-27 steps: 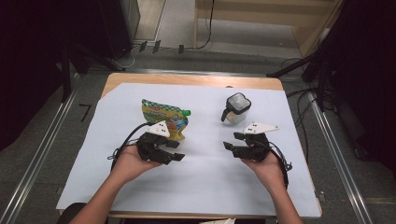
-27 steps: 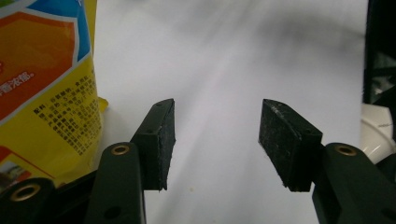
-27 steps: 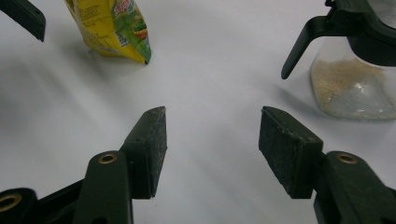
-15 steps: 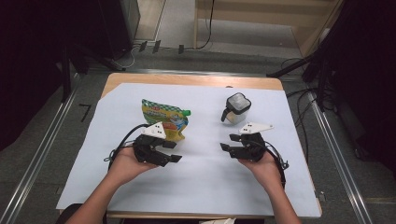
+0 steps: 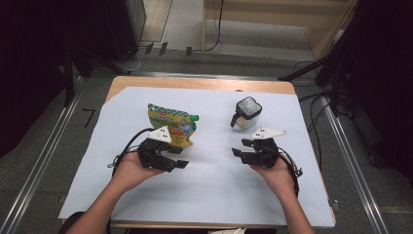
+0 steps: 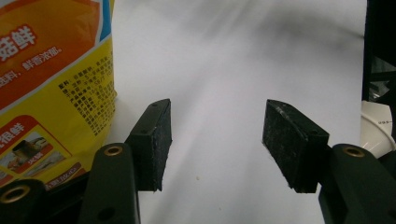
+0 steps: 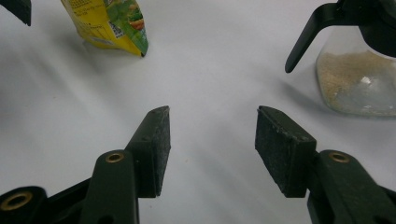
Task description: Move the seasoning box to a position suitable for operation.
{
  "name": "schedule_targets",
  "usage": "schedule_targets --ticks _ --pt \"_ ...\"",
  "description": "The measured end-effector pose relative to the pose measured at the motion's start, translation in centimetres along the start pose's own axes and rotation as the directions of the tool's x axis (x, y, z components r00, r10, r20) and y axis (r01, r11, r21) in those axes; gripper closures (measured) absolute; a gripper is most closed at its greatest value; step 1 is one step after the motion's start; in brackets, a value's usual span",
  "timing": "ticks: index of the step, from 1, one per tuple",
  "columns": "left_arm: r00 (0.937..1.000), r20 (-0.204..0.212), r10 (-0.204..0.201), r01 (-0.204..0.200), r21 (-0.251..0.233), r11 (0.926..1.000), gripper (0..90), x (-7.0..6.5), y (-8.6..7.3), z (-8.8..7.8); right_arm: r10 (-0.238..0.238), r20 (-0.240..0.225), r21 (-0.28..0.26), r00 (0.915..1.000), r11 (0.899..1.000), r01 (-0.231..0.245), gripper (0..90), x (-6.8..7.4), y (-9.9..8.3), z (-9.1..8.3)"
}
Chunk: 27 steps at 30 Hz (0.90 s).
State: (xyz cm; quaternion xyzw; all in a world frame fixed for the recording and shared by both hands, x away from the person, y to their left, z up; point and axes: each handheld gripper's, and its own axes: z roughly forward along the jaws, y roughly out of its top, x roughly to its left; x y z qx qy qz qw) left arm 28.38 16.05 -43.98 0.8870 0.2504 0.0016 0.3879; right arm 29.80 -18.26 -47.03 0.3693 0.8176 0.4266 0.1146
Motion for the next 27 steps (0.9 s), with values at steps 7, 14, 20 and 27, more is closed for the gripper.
schedule_targets --ticks 7,14,20,27 --pt "1.0000 0.002 0.004 -0.004 -0.006 1.0000 42.8 0.1 0.0 0.1 0.001 0.024 0.010 0.9997 1.000 -0.001 46.7 -0.4 -0.1 -0.3" --pt "0.9999 -0.002 0.014 -0.014 -0.002 0.9999 42.1 0.0 -0.1 0.0 0.012 0.040 0.009 0.9991 1.000 -0.012 46.3 -1.0 -0.2 -0.4" --pt "0.9999 -0.005 0.015 -0.015 -0.005 0.9999 41.8 0.1 -0.2 0.0 0.006 0.051 0.009 0.9987 1.000 -0.007 45.6 -1.1 -0.1 -0.5" --pt "0.9997 -0.005 0.024 -0.024 -0.012 0.9996 41.7 -0.1 0.0 0.1 0.014 0.067 -0.002 0.9977 1.000 -0.014 44.5 -1.6 -0.2 -1.0"
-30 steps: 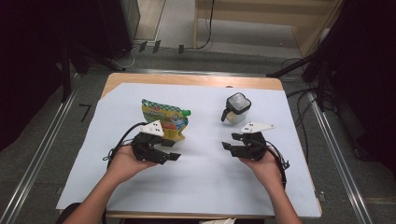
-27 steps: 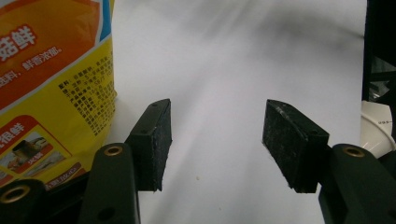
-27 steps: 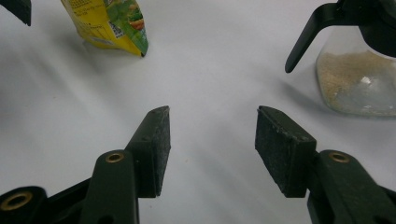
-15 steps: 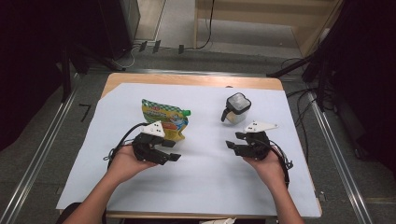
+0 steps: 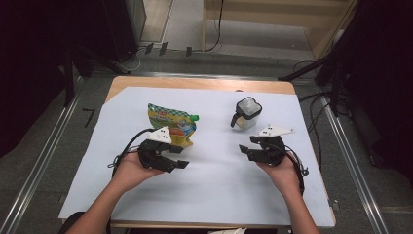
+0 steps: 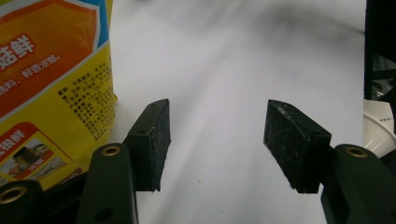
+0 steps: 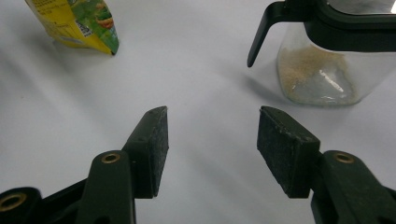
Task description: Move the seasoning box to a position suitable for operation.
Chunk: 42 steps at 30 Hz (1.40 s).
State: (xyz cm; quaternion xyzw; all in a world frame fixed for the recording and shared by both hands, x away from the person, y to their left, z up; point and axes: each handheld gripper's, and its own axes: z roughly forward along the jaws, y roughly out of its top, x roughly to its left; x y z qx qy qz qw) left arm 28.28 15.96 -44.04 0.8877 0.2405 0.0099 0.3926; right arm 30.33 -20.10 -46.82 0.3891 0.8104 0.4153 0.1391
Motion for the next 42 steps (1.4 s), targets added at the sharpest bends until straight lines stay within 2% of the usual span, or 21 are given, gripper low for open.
schedule_targets --ticks 6,9,10,11,14,17,18,19,22,23,24,29,31,32,33,34,40,42 --pt "1.0000 0.009 0.000 0.000 -0.003 1.0000 41.7 0.0 0.0 0.0 0.011 0.016 -0.013 0.9998 1.000 -0.011 44.1 -0.7 0.2 -0.3" --pt "1.0000 0.009 0.000 0.000 -0.005 1.0000 41.7 0.0 0.0 -0.1 0.021 0.034 -0.011 0.9992 1.000 -0.021 43.1 -1.5 0.4 -0.2" --pt "0.9999 0.011 -0.001 0.001 -0.007 1.0000 41.8 -0.1 0.0 -0.1 0.030 0.052 -0.017 0.9982 0.999 -0.029 42.2 -2.1 0.7 -0.1" --pt "0.9999 0.012 0.005 -0.005 -0.006 1.0000 41.8 -0.1 0.0 -0.2 0.030 0.052 -0.017 0.9982 0.999 -0.029 42.2 -2.1 0.7 -0.1" --pt "0.9997 0.019 0.015 -0.015 -0.004 0.9999 41.8 -0.3 0.0 -0.1 0.069 0.062 -0.032 0.9957 0.997 -0.067 42.1 -2.9 1.2 -0.1" --pt "0.9996 0.023 0.017 -0.017 -0.002 0.9999 41.8 -0.3 0.0 -0.1 0.085 0.077 -0.054 0.9934 0.995 -0.081 42.0 -3.7 1.6 0.0" --pt "0.9996 0.022 0.015 -0.015 -0.004 0.9999 41.8 -0.3 0.0 -0.2 0.101 0.085 -0.053 0.9913 0.994 -0.096 41.4 -4.4 1.9 0.0" --pt "0.9996 0.022 0.015 -0.015 -0.004 0.9999 41.8 -0.3 0.0 -0.2 0.101 0.085 -0.053 0.9913 0.994 -0.096 41.4 -4.4 1.9 0.0" --pt "0.9997 0.026 0.006 -0.005 -0.018 0.9998 41.8 -0.1 -0.1 -0.4 0.129 0.081 -0.057 0.9883 0.991 -0.125 39.0 -6.0 2.4 0.4" --pt "0.9997 0.026 0.006 -0.005 -0.018 0.9998 41.8 -0.1 -0.1 -0.4 0.129 0.081 -0.057 0.9883 0.991 -0.125 39.0 -6.0 2.4 0.4" --pt "0.9997 0.025 0.005 -0.004 -0.021 0.9998 41.8 -0.1 -0.1 -0.4 0.145 0.071 -0.041 0.9869 0.989 -0.142 35.9 -6.8 2.6 1.0" --pt "0.9997 0.023 0.003 -0.003 -0.022 0.9998 41.9 -0.1 -0.1 -0.4 0.135 0.079 -0.044 0.9877 0.990 -0.132 30.8 -7.6 2.7 2.1" --pt "0.9997 0.022 0.005 -0.005 -0.019 0.9998 41.8 -0.2 -0.2 -0.4 0.126 0.096 -0.036 0.9874 0.992 -0.123 27.9 -7.7 2.7 2.7" --pt "0.9997 0.025 -0.009 0.009 -0.017 0.9998 41.8 -0.2 -0.3 -0.3 0.141 0.085 -0.045 0.9863 0.989 -0.138 23.4 -7.9 2.6 3.1" --pt "0.9997 0.025 -0.009 0.009 -0.017 0.9998 41.9 -0.2 -0.3 -0.3 0.141 0.085 -0.045 0.9863 0.989 -0.138 23.4 -7.9 2.6 3.1" --pt "0.9997 0.018 -0.016 0.016 -0.016 0.9997 42.1 -0.3 -0.4 -0.3 0.164 0.063 -0.061 0.9845 0.985 -0.160 20.9 -8.3 2.5 3.5" --pt "0.9993 0.015 -0.035 0.035 -0.028 0.9990 42.2 -0.5 -0.9 -0.7 0.136 0.063 -0.081 0.9886 0.988 -0.131 17.4 -8.8 2.5 4.9" --pt "0.9992 0.011 -0.039 0.040 -0.026 0.9989 42.2 -0.5 -1.1 -0.9 0.147 0.067 -0.069 0.9868 0.987 -0.143 17.4 -8.9 2.4 5.5"
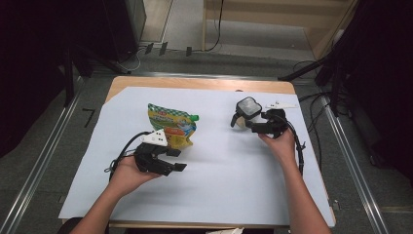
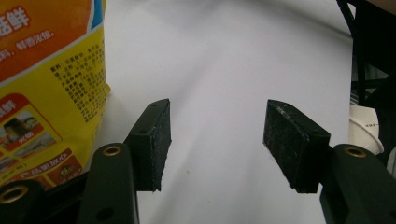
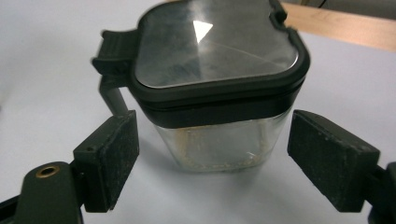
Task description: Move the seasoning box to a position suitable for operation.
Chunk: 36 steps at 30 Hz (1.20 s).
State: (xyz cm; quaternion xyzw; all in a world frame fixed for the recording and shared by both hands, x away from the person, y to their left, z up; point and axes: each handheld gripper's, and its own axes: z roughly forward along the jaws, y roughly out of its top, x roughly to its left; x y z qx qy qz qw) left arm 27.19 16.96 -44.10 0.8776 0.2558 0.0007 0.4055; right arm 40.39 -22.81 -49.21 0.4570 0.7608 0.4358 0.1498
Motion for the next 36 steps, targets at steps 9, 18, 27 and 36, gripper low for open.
schedule_targets --ticks 9,18,27,36 --pt "0.9998 -0.010 -0.018 0.018 -0.004 0.9998 42.1 -0.3 -0.8 -0.5 -0.032 0.019 -0.009 0.9993 0.999 0.032 15.4 -0.1 -0.1 2.0" --pt "0.9993 -0.017 -0.034 0.034 -0.001 0.9994 42.2 -0.4 -1.4 -0.6 -0.081 0.016 -0.063 0.9966 0.995 0.082 14.0 -0.2 0.5 4.3" --pt "0.9991 -0.016 -0.038 0.038 0.002 0.9993 42.2 -0.4 -1.3 -0.2 -0.100 0.049 -0.086 0.9938 0.991 0.104 14.2 0.2 0.4 5.2" --pt "0.9994 -0.002 -0.034 0.034 0.016 0.9993 42.2 -0.5 -1.1 0.4 -0.101 0.060 -0.090 0.9930 0.990 0.107 15.8 0.3 0.3 5.1"
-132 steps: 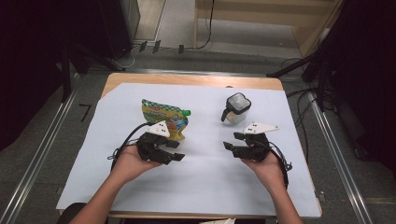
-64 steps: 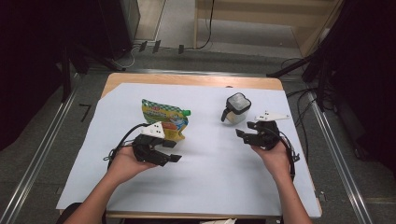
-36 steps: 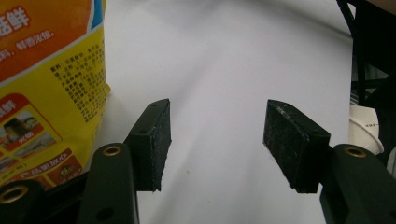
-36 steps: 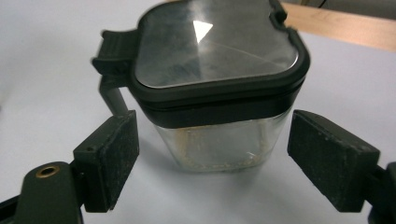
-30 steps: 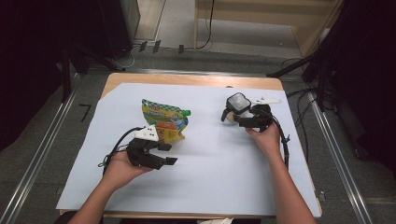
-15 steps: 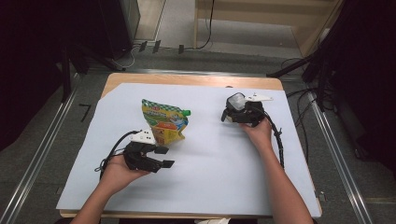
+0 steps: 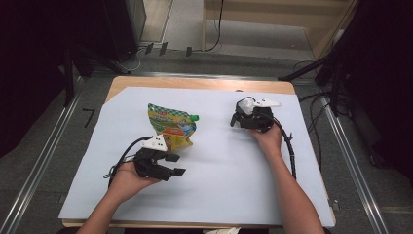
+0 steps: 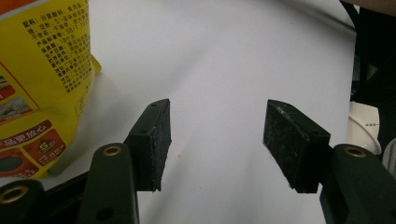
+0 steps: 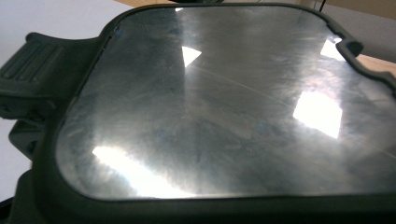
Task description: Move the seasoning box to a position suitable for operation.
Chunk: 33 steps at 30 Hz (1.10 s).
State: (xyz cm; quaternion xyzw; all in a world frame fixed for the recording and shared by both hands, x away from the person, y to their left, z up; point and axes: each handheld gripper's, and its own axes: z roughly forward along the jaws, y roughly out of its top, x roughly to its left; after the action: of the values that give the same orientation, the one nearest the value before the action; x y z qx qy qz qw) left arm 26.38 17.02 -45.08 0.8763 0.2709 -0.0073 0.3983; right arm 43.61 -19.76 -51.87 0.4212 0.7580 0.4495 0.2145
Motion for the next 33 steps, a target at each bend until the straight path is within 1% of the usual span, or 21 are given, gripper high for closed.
schedule_targets --ticks 1,2,4,6,7,8,10,13,15,16,17,18,19,21,22,27,33 --pt "1.0000 -0.003 -0.004 0.004 -0.001 1.0000 42.2 0.0 0.0 -0.1 0.001 -0.004 0.000 1.0000 1.000 -0.001 15.8 0.0 0.0 0.0" --pt "1.0000 0.001 -0.009 0.009 -0.006 0.9999 42.2 0.1 0.0 -0.1 0.004 -0.024 0.001 0.9997 1.000 -0.004 15.8 -0.1 0.0 -0.2" --pt "0.9999 0.002 -0.012 0.012 -0.009 0.9999 42.2 0.2 0.0 -0.1 0.004 -0.030 0.008 0.9995 1.000 -0.003 15.9 0.0 0.0 -0.3" --pt "1.0000 0.003 -0.009 0.009 -0.008 0.9999 42.3 0.2 0.0 -0.1 0.002 -0.028 0.011 0.9996 1.000 -0.002 15.8 0.0 0.1 -0.3" --pt "0.9999 0.005 -0.009 0.009 -0.009 0.9999 42.2 0.2 0.0 0.0 0.012 -0.029 0.011 0.9995 1.000 -0.012 15.9 0.0 0.2 -0.6" --pt "0.9999 0.004 -0.009 0.009 -0.007 0.9999 42.2 0.2 0.0 0.0 0.012 -0.029 0.011 0.9995 1.000 -0.012 15.9 0.0 0.2 -0.6" --pt "1.0000 0.004 -0.006 0.006 -0.006 1.0000 42.2 0.2 0.0 0.0 0.019 -0.031 0.001 0.9993 1.000 -0.019 15.8 0.0 0.3 -0.9" --pt "1.0000 0.008 -0.005 0.005 -0.009 0.9999 42.2 0.2 0.1 0.1 0.014 -0.031 -0.013 0.9994 1.000 -0.015 15.9 0.2 0.6 -1.5" --pt "0.9999 0.010 -0.001 0.001 -0.006 1.0000 42.2 0.2 0.2 0.1 0.013 -0.036 -0.022 0.9993 1.000 -0.014 15.8 0.5 0.8 -2.0" --pt "0.9999 0.015 -0.002 0.002 -0.007 1.0000 42.2 0.1 0.3 0.2 0.009 -0.044 -0.031 0.9990 0.999 -0.011 15.9 0.8 0.8 -2.5" --pt "0.9999 0.015 -0.002 0.002 -0.007 1.0000 42.3 0.1 0.3 0.2 0.009 -0.044 -0.031 0.9990 0.999 -0.011 15.9 0.8 0.8 -2.5" --pt "0.9998 0.018 0.004 -0.004 -0.005 1.0000 42.2 0.1 0.4 0.4 0.004 -0.057 -0.042 0.9984 0.999 -0.006 15.9 1.1 0.7 -3.1" --pt "0.9998 0.018 0.004 -0.004 -0.005 1.0000 42.2 0.1 0.4 0.4 0.004 -0.057 -0.042 0.9984 0.999 -0.006 15.9 1.1 0.7 -3.1" --pt "0.9997 0.023 0.008 -0.008 -0.004 1.0000 42.2 0.1 0.6 0.5 -0.011 -0.063 -0.045 0.9979 0.999 0.008 15.9 1.4 0.6 -3.6" --pt "0.9995 0.028 0.017 -0.017 0.000 0.9999 42.2 0.1 0.7 0.6 -0.013 -0.066 -0.039 0.9977 0.999 0.010 15.9 1.7 0.5 -4.0" --pt "0.9989 0.042 0.019 -0.019 -0.003 0.9998 42.2 0.2 1.0 0.9 -0.008 -0.073 -0.030 0.9973 1.000 0.006 15.9 2.1 0.1 -4.7" --pt "0.9982 0.055 0.025 -0.026 0.007 0.9996 42.5 0.3 1.3 1.4 -0.013 -0.088 -0.015 0.9960 1.000 0.012 15.8 3.4 -0.4 -6.3"
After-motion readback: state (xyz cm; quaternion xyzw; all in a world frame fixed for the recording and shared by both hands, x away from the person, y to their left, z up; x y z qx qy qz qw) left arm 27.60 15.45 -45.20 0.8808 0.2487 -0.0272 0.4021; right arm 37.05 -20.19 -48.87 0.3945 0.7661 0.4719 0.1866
